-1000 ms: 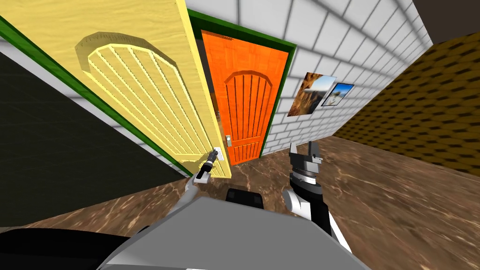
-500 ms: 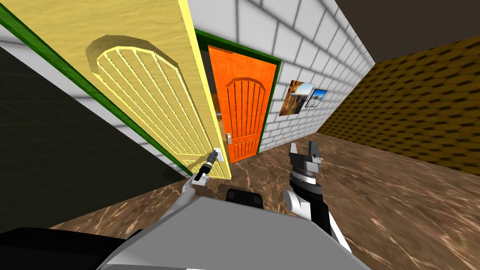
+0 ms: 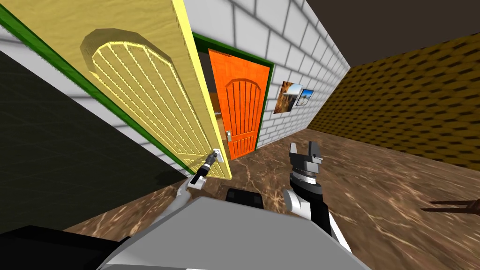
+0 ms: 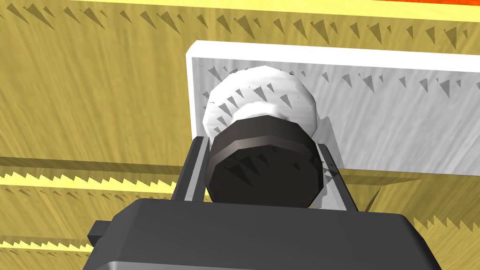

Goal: Pull the door open

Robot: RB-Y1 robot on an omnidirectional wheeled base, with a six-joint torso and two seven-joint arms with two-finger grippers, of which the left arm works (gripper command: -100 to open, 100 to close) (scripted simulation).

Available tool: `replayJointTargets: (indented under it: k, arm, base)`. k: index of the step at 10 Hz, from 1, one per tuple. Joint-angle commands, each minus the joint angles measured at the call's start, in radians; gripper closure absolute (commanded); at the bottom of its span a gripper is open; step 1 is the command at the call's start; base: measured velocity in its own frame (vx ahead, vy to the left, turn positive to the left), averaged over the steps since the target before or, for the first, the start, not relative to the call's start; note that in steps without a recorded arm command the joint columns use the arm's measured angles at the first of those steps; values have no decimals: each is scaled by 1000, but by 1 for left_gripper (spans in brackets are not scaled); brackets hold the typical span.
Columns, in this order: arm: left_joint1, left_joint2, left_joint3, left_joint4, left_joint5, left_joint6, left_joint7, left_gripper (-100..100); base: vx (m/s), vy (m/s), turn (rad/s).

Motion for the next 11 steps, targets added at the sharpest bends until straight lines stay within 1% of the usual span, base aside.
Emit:
replayJointTargets:
  k: [1, 3, 4, 5, 11]
  arm:
    - [19, 16, -21, -15, 0, -12, 16, 100]
    - [39, 39, -38, -29, 1, -29, 34, 100]
    - [35, 33, -28, -26, 1, -19, 26, 100]
    - [55, 54, -41, -28, 1, -42, 42, 100]
    - [112, 129, -76, -39, 5, -129, 95, 100]
  base:
    - [-199, 78, -111]
    - [-206, 86, -108]
    - [-97, 38, -19]
    - [-160, 59, -161]
    - [-216, 96, -144]
